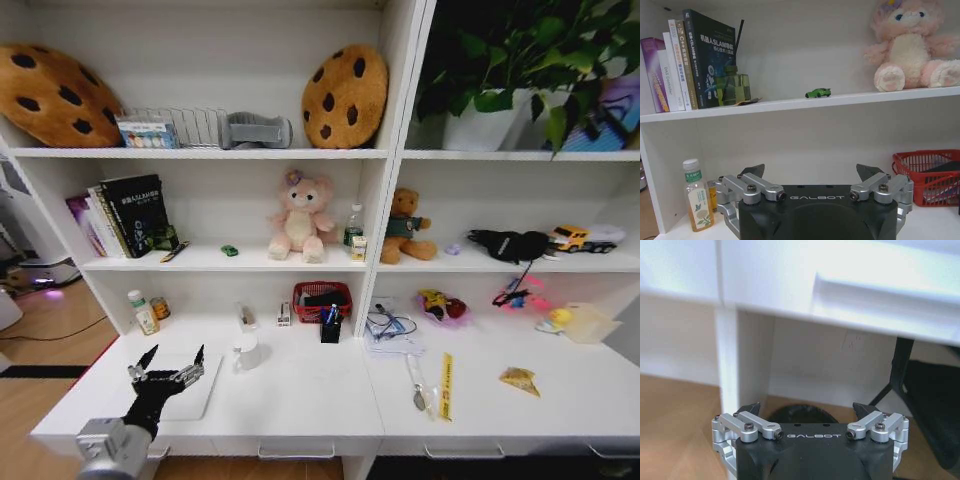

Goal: Organize the objects on the table.

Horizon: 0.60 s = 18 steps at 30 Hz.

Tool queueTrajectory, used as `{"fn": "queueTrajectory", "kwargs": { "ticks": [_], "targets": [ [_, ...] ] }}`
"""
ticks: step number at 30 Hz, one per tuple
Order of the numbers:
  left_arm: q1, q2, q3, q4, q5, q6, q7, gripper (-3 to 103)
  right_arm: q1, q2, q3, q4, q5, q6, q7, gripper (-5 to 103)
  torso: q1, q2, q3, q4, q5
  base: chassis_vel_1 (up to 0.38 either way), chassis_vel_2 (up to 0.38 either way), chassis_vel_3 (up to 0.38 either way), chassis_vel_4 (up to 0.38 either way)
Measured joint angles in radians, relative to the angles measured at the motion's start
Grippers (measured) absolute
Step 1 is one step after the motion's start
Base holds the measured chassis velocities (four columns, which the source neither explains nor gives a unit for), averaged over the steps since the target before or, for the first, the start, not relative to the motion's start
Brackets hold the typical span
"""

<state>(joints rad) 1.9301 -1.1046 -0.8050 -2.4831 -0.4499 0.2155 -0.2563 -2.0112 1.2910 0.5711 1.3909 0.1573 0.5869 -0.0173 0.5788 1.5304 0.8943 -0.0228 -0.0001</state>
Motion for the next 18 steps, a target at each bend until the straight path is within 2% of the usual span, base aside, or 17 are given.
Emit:
{"fn": "queueTrajectory", "kwargs": {
  "ticks": [2,3,5,7,10,11,13,14,17,18],
  "targets": [
    [0.000,0.000,0.000,0.000,0.000,0.000,0.000,100,-0.136,-0.006,0.016,0.163,0.030,0.000,0.046,100,0.000,0.000,0.000,-0.0002,-0.0004,0.000,0.000,0.000,0.000],
    [0.000,0.000,0.000,0.000,0.000,0.000,0.000,100,-0.136,-0.006,0.016,0.163,0.030,0.000,0.046,100,0.000,0.000,0.000,-0.0002,-0.0004,0.000,0.000,0.000,0.000],
    [0.000,0.000,0.000,0.000,0.000,0.000,0.000,100,-0.220,-0.010,0.056,0.324,0.044,0.001,0.084,100,0.000,0.000,0.000,-0.0001,-0.0001,0.000,0.000,0.000,0.000],
    [0.000,0.000,0.000,0.000,0.000,0.000,0.000,100,-0.234,-0.011,0.074,0.374,0.044,0.001,0.098,100,0.000,0.000,0.000,0.0000,-0.0002,0.000,0.000,0.000,0.000],
    [0.000,0.000,0.000,0.000,0.000,0.000,0.000,100,-0.243,-0.022,0.163,0.539,0.048,-0.019,0.152,100,0.000,0.000,0.000,0.0005,0.0002,0.000,0.000,0.000,0.000],
    [0.000,0.000,0.000,0.000,0.000,0.000,0.000,100,-0.243,-0.022,0.163,0.539,0.048,-0.019,0.152,100,0.000,0.000,0.000,0.0005,0.0002,0.000,0.000,0.000,0.000],
    [0.000,0.000,0.000,0.000,0.000,0.000,0.000,100,-0.208,-0.030,0.261,0.690,0.072,-0.082,0.153,100,0.000,0.000,0.000,0.0004,0.0000,0.000,0.000,0.000,0.000],
    [0.000,0.000,0.000,0.000,0.000,0.000,0.000,100,-0.208,-0.030,0.261,0.690,0.072,-0.082,0.153,100,0.000,0.000,0.000,0.0004,0.0000,0.000,0.000,0.000,0.000],
    [0.000,0.000,0.000,0.000,0.000,0.000,0.000,100,-0.142,-0.043,0.333,0.823,0.134,-0.181,0.152,100,0.000,0.000,0.000,0.0002,0.0003,0.000,0.000,0.000,0.000],
    [0.000,0.000,0.000,0.000,0.000,0.000,0.000,100,-0.142,-0.043,0.333,0.823,0.134,-0.181,0.152,100,0.000,0.000,0.000,0.0002,0.0003,0.000,0.000,0.000,0.000]
  ]
}}
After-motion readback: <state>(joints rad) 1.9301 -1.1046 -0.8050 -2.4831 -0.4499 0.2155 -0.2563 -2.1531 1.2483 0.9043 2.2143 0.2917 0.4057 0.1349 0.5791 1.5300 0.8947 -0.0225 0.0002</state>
